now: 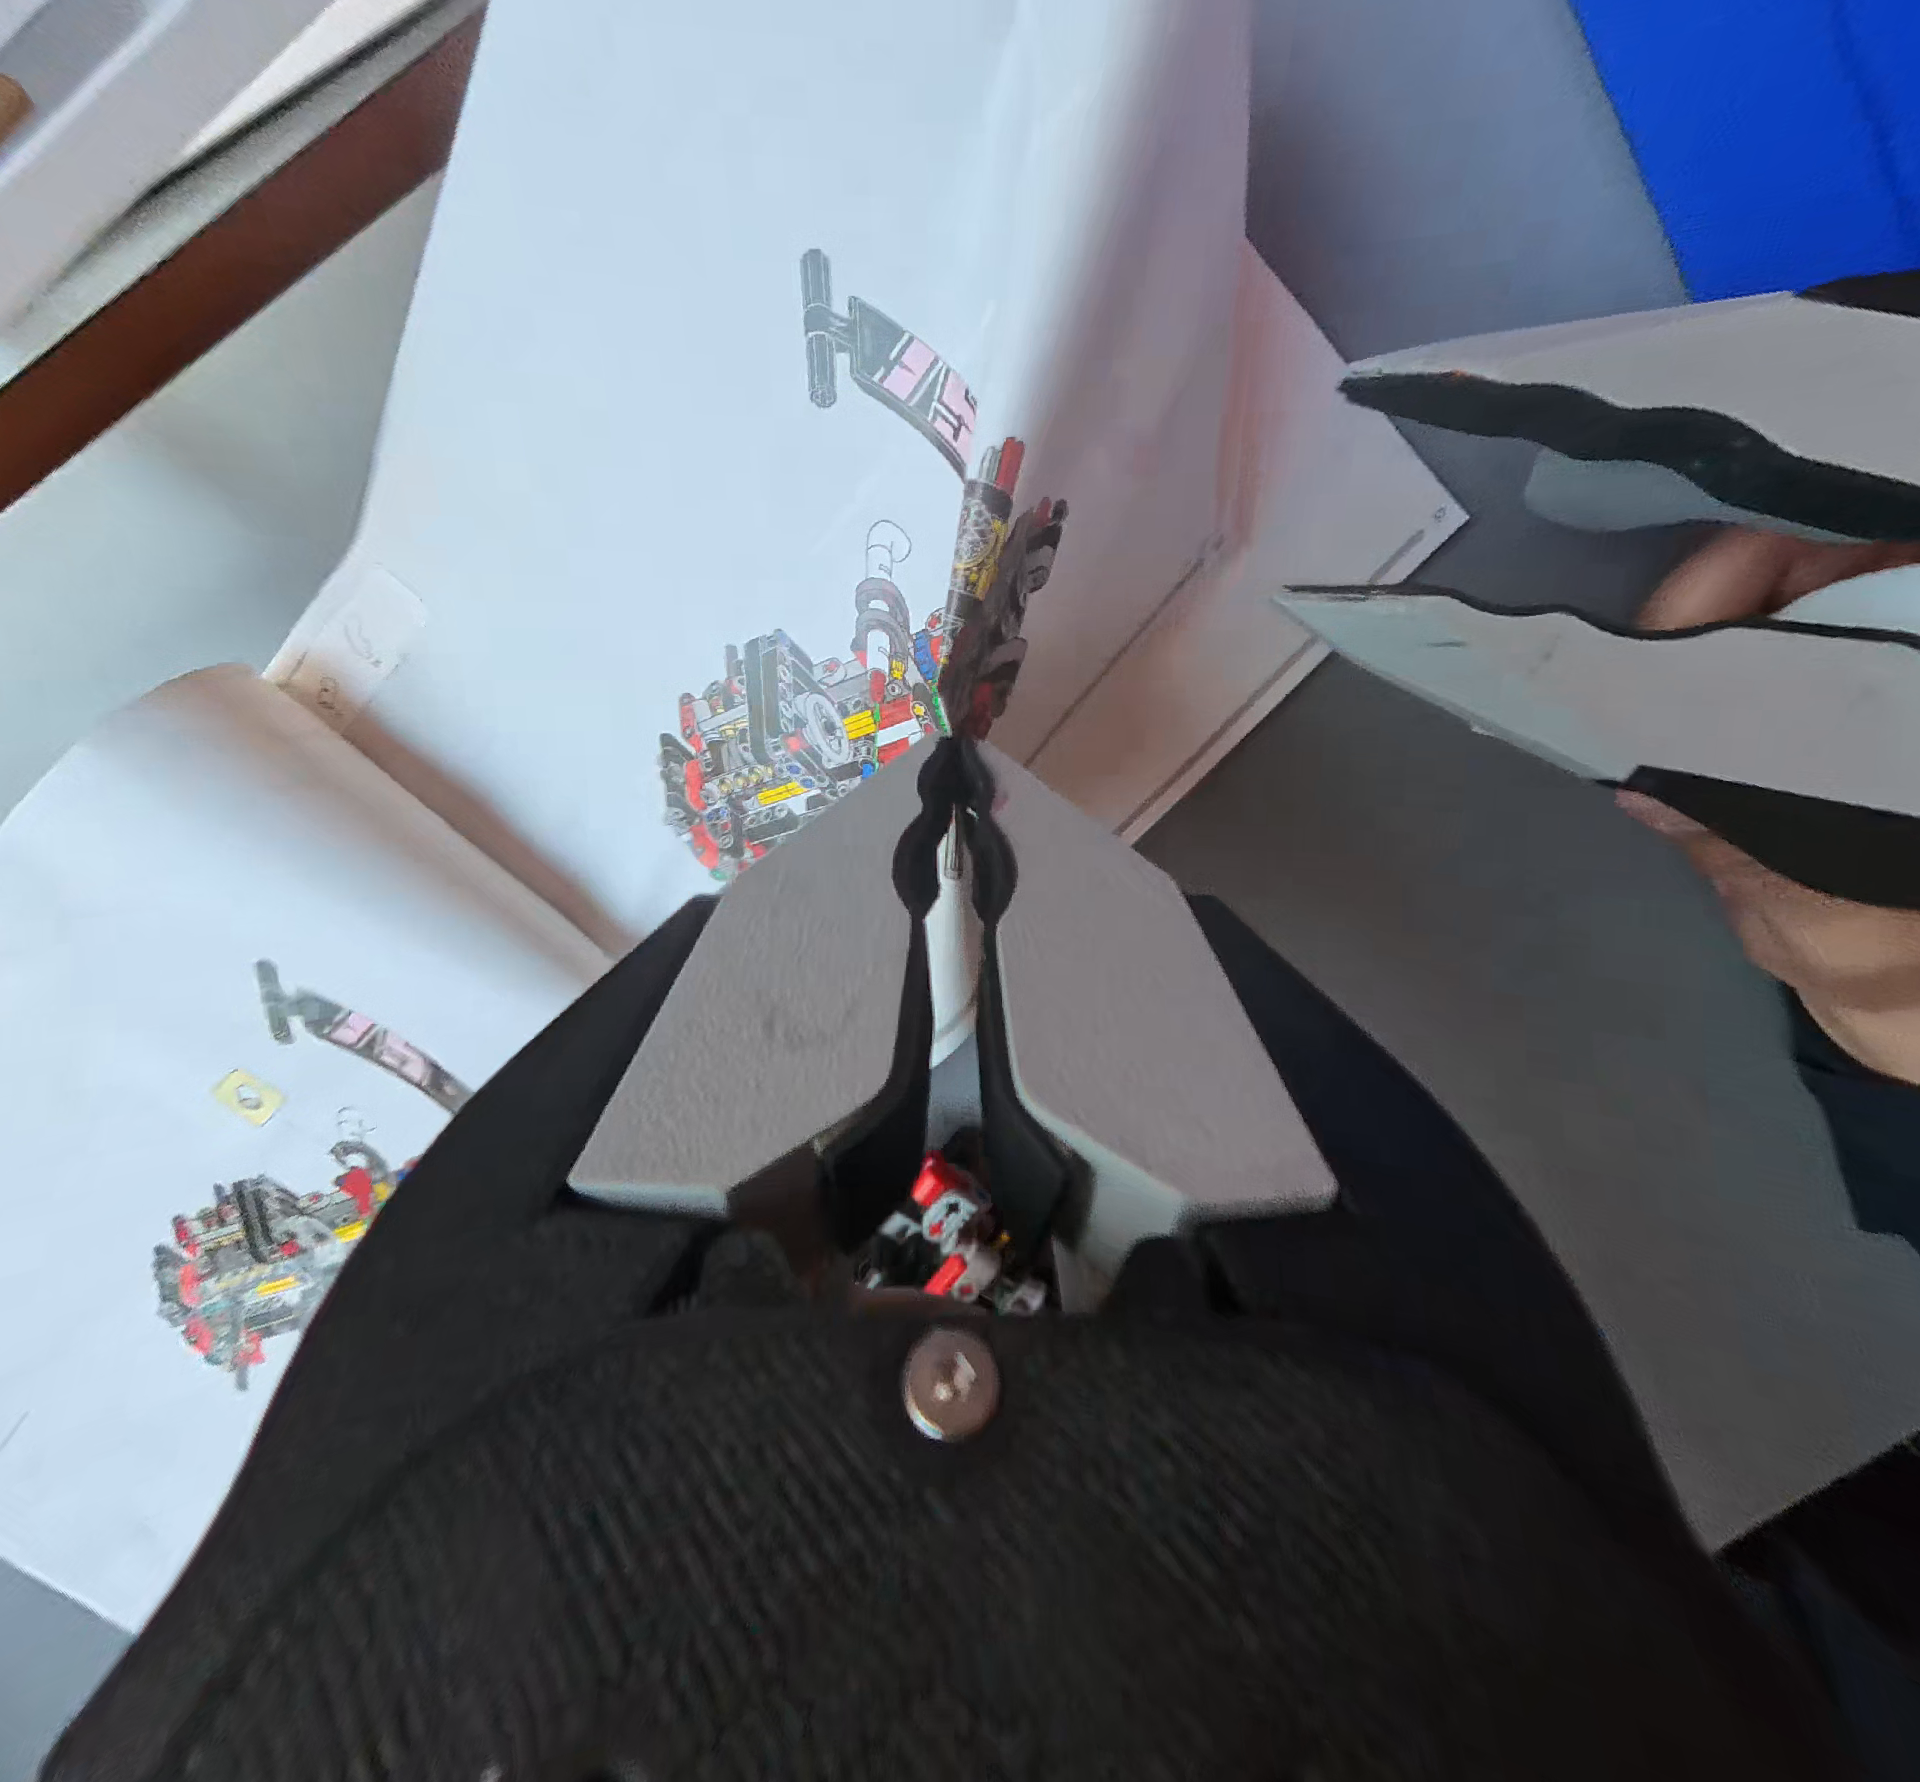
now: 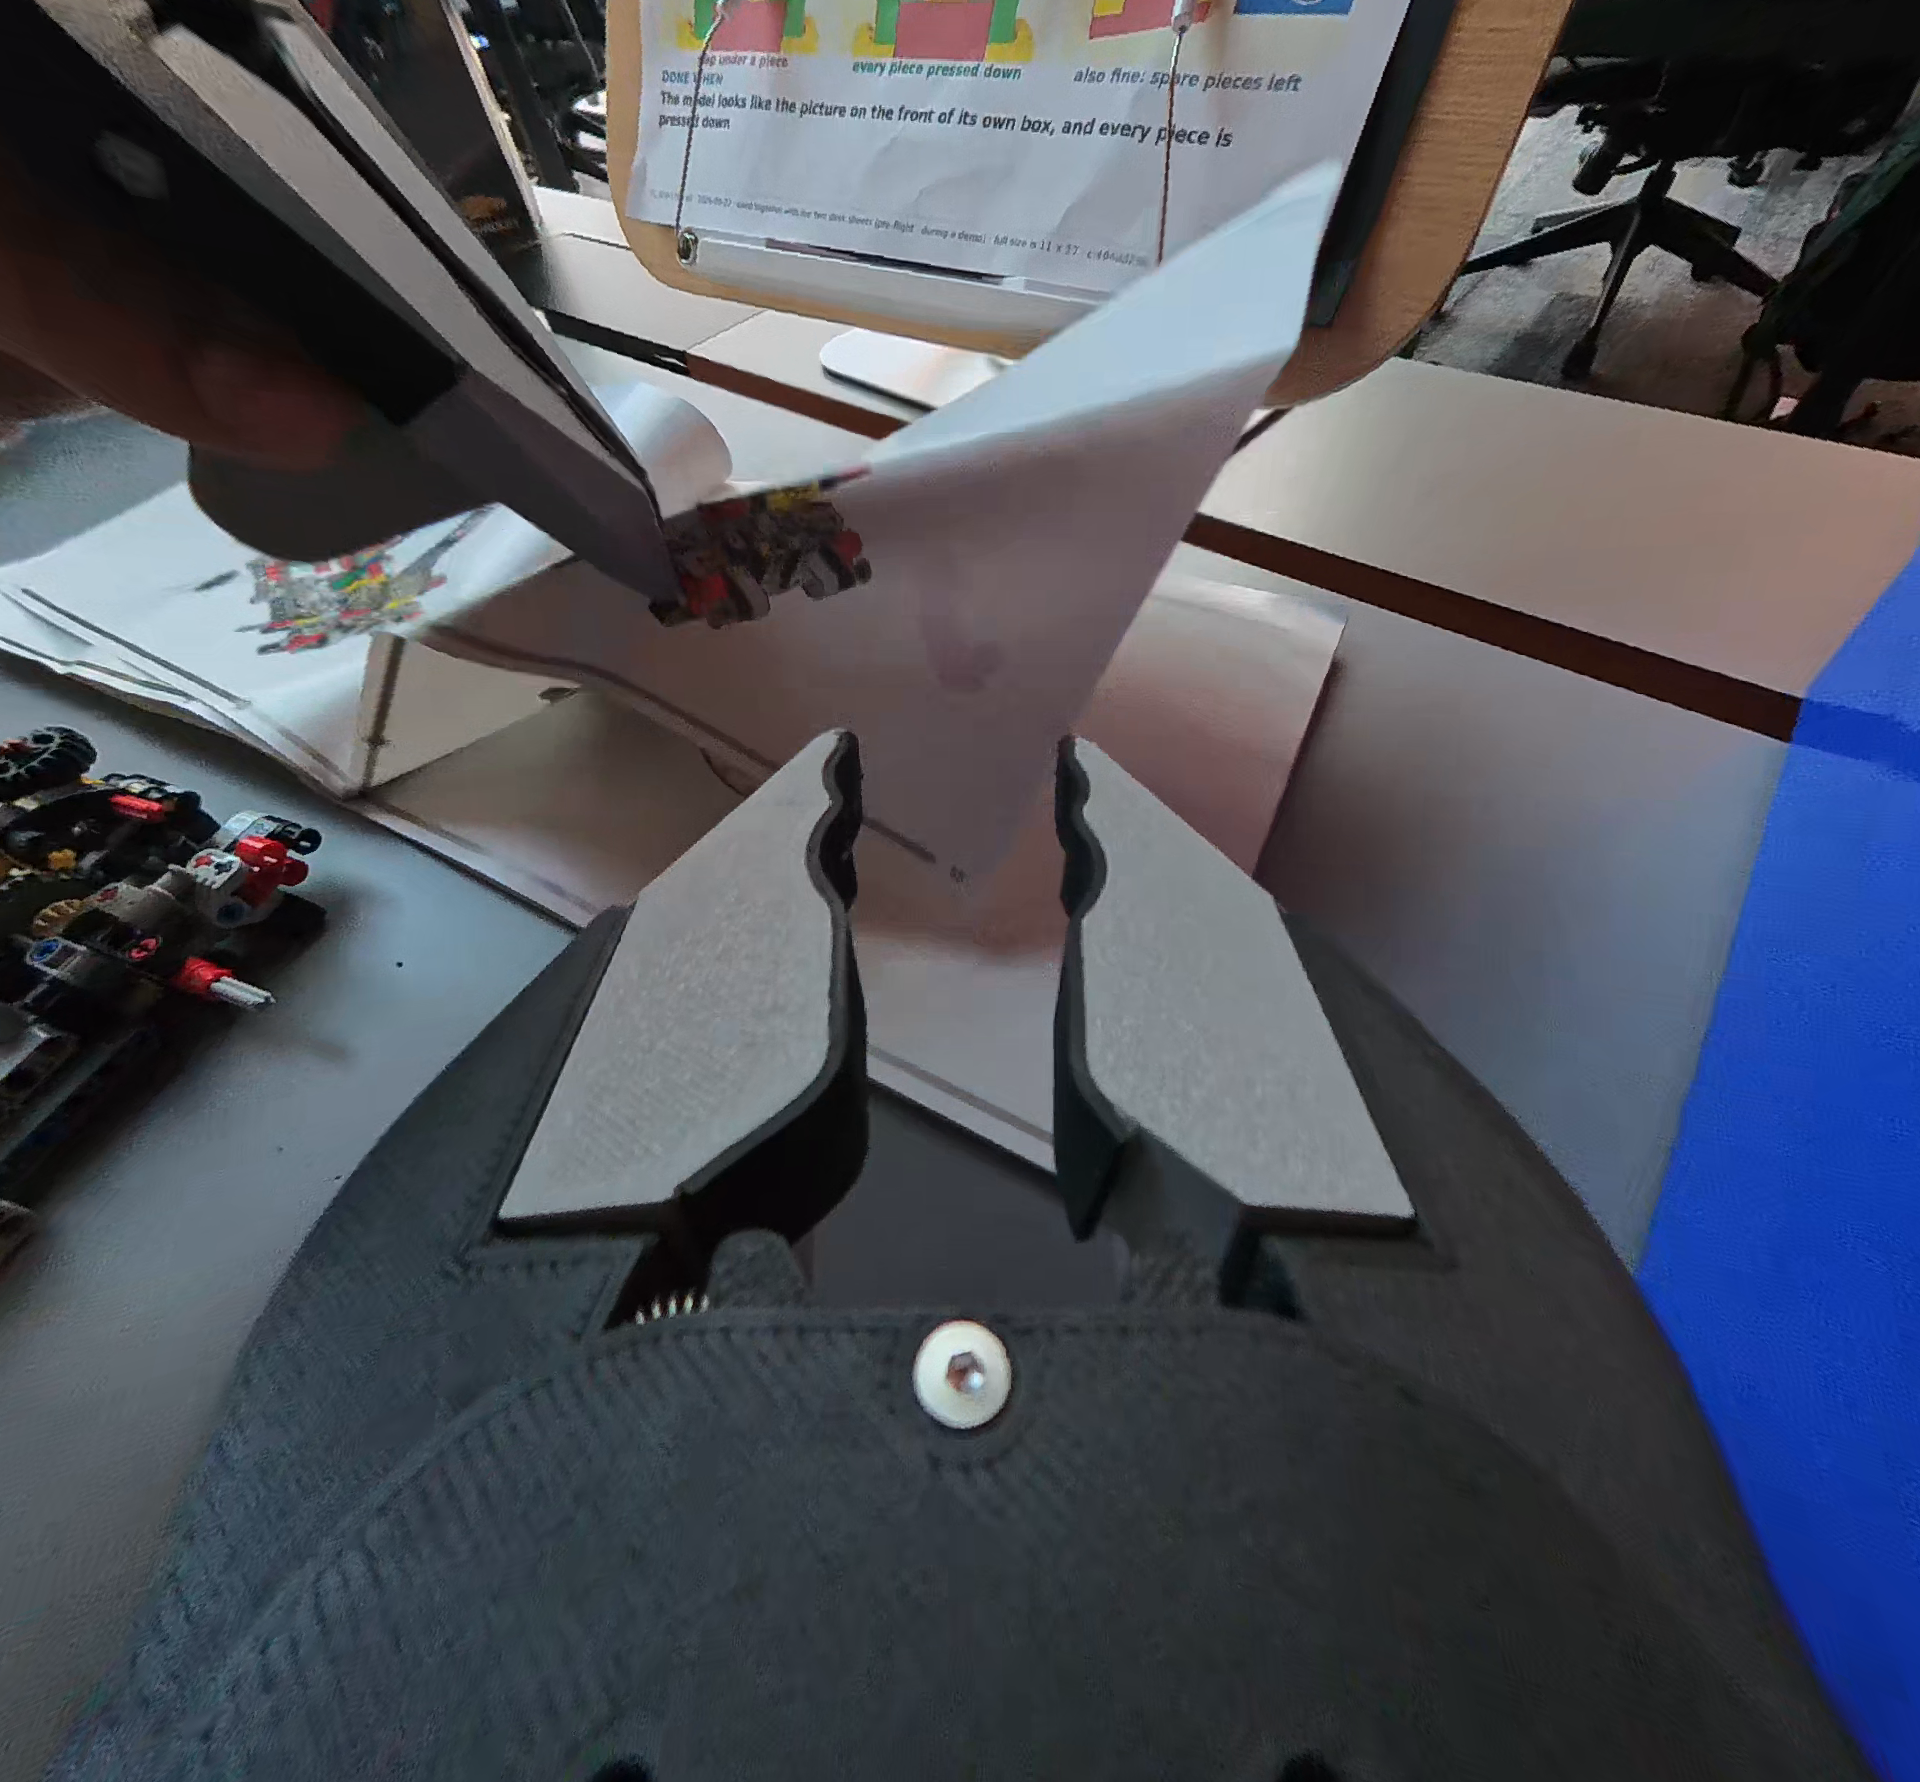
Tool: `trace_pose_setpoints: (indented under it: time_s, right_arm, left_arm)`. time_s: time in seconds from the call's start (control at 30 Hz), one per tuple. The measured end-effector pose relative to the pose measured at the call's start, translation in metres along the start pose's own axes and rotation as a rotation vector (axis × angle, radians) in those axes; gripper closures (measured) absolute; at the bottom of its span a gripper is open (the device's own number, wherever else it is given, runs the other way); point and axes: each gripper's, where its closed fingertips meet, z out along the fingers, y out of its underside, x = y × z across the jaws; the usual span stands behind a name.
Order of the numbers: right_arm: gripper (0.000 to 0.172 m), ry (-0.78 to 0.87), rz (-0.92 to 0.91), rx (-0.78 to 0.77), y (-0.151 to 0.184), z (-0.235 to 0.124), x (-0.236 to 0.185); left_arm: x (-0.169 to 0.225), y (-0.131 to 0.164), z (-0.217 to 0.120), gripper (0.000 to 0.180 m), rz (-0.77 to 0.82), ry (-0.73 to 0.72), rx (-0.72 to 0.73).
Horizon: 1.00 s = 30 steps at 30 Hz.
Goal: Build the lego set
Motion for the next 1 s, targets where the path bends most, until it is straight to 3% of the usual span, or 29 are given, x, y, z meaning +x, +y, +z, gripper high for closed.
trace_pose_setpoints:
  time_s: [0.13, 0.27, 0.53, 0.67, 0.77, 0.83, 1.0]
  right_arm:
    - [0.136, -0.098, 0.015, -0.047, 0.005, 0.006, -0.019]
    - [0.134, -0.223, 0.004, -0.146, 0.017, 0.018, -0.055]
    - [0.135, -0.312, -0.095, -0.247, 0.012, 0.061, -0.105]
    - [0.136, -0.394, -0.167, -0.280, -0.003, 0.106, -0.151]
    - [0.135, -0.496, -0.217, -0.371, 0.005, 0.132, -0.194]
    - [0.136, -0.564, -0.268, -0.470, 0.020, 0.139, -0.220]
    - [0.130, -0.657, -0.383, -0.517, 0.028, 0.132, -0.252]
  left_arm:
    - [-0.010, 0.001, -0.021, 0.180, -0.020, 0.075, 0.041]
    - [-0.029, 0.008, -0.048, 0.180, -0.101, 0.209, 0.171]
    - [-0.087, 0.054, -0.098, 0.180, -0.358, 0.466, 0.361]
    - [-0.098, 0.080, -0.104, 0.170, -0.340, 0.466, 0.321]
    - [-0.108, 0.089, -0.128, 0.161, -0.273, 0.430, 0.329]
    - [-0.121, 0.099, -0.150, 0.144, -0.236, 0.385, 0.344]
    - [-0.162, 0.159, -0.205, 0.131, -0.137, 0.189, 0.390]
